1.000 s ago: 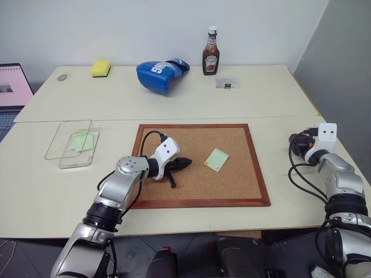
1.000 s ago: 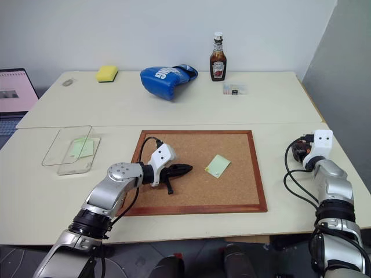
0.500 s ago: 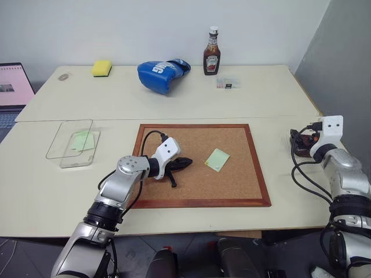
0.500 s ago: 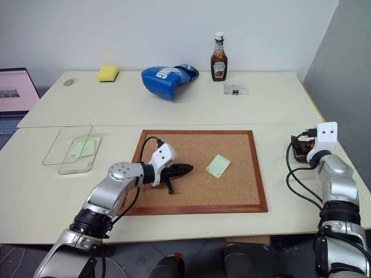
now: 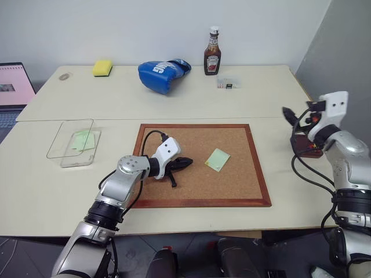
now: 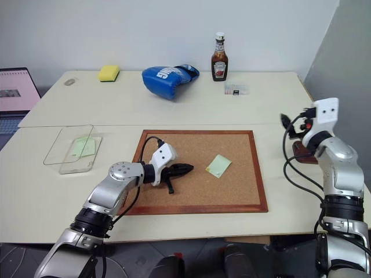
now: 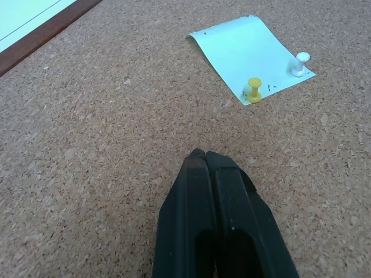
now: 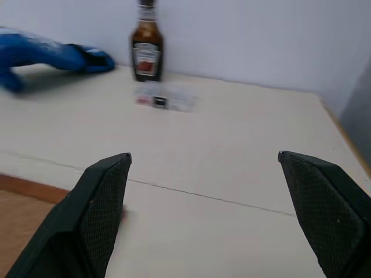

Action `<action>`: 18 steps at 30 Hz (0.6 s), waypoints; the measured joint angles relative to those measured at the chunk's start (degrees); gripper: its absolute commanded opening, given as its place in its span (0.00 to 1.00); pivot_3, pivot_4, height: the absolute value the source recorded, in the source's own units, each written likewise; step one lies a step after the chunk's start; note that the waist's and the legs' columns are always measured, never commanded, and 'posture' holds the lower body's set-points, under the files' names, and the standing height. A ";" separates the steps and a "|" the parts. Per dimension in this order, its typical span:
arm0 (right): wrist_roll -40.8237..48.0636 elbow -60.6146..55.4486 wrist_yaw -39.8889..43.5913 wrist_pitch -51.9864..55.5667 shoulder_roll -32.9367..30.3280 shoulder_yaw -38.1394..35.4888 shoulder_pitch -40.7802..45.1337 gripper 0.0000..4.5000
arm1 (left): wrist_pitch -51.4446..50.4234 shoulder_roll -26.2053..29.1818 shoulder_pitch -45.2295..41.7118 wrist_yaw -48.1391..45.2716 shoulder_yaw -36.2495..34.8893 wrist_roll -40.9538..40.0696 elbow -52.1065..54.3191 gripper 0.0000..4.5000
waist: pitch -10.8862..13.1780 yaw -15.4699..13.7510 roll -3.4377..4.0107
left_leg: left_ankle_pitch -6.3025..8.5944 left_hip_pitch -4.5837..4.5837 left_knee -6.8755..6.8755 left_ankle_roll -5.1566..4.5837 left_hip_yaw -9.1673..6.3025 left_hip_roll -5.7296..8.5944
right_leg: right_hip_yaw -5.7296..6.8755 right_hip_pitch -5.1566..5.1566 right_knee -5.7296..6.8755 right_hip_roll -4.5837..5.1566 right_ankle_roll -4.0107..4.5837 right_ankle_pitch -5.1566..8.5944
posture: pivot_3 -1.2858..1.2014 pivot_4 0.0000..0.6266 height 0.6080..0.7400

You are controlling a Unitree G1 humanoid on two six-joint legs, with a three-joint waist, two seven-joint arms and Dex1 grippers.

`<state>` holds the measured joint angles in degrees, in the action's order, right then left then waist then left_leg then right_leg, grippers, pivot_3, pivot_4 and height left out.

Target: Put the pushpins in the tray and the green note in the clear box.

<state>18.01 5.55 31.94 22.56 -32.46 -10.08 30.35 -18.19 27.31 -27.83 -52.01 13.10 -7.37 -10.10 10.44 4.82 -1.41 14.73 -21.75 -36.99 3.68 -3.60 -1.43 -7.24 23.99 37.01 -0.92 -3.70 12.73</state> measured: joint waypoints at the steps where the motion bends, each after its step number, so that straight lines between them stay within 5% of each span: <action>1: 0.37 -1.89 1.52 0.68 0.05 1.70 -0.87 0.96 | 0.00 -0.04 0.00 0.00 0.00 0.00 0.01 0.00 | 0.00 -0.03 0.00 | 0.00 -0.01 0.00 0.00 0.00 0.00 | 0.00 0.01 0.00 0.00 0.00 0.00 | 0.52 0.24 1.00; 11: 2.28 -15.50 13.10 5.09 1.89 17.80 -7.40 0.96 | -0.13 -0.02 0.03 0.17 -0.02 0.00 0.10 0.00 | 0.00 -0.07 -0.01 | 0.00 -0.03 -0.02 0.00 -0.03 -0.02 | 0.05 0.04 -0.01 -0.01 0.01 0.01 | 0.52 0.24 1.00; 18: 0.89 -15.13 14.21 4.60 4.31 21.64 -7.62 0.96 | -0.32 0.00 0.23 0.31 -0.03 0.00 0.53 0.00 | 0.00 -0.08 -0.01 | 0.00 -0.04 -0.01 0.01 -0.05 -0.02 | 0.07 0.05 -0.01 0.00 0.01 0.01 | 0.52 0.24 1.00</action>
<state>18.90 -9.59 46.16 27.16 -28.15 11.56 22.73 -18.51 27.31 -27.60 -51.70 13.07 -7.37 -9.58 10.44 4.74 -1.42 14.73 -21.79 -36.99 3.69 -3.65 -1.44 -7.18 24.05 37.00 -0.92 -3.69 12.74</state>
